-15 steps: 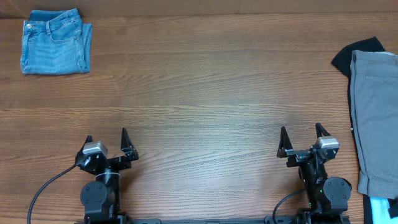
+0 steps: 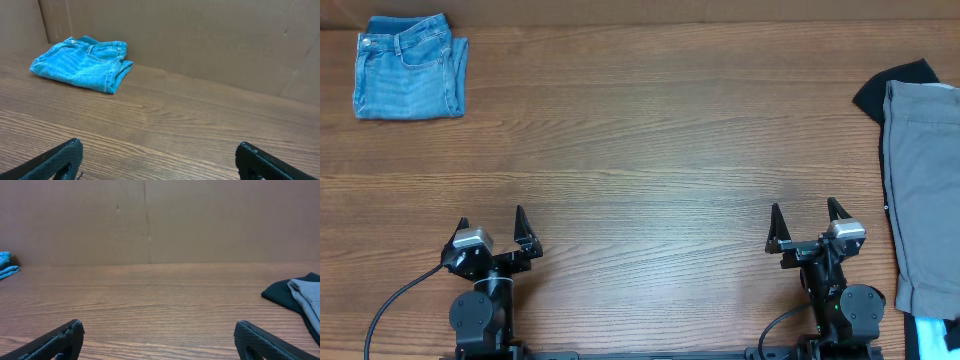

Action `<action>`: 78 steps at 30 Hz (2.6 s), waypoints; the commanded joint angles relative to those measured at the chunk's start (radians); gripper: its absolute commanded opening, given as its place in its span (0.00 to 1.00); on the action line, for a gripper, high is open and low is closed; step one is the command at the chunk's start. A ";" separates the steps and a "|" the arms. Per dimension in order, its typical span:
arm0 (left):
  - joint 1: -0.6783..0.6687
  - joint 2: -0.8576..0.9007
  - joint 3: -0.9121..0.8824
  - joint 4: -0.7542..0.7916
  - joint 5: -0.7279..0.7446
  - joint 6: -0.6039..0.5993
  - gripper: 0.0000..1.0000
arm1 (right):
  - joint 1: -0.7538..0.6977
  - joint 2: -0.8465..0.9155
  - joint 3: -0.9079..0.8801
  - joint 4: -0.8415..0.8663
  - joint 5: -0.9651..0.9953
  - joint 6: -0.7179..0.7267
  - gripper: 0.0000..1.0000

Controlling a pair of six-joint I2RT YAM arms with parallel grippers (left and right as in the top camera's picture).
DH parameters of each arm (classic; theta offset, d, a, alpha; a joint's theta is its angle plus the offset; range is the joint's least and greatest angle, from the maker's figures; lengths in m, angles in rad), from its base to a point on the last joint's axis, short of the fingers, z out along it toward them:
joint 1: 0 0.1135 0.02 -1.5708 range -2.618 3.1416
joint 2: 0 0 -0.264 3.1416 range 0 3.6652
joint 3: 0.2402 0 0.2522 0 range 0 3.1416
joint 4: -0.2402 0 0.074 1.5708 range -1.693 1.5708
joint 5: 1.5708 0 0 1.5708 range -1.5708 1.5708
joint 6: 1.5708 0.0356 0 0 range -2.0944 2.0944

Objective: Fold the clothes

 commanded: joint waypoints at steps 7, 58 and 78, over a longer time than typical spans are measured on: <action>-0.005 -0.011 -0.004 0.003 0.005 0.022 1.00 | 0.005 -0.012 -0.010 0.005 0.006 0.003 1.00; -0.005 -0.011 -0.004 0.003 0.005 0.022 1.00 | 0.005 0.009 0.076 0.500 -0.194 0.067 1.00; -0.005 -0.011 -0.004 0.003 0.005 0.022 1.00 | -0.104 1.095 1.135 -0.198 0.286 -0.185 1.00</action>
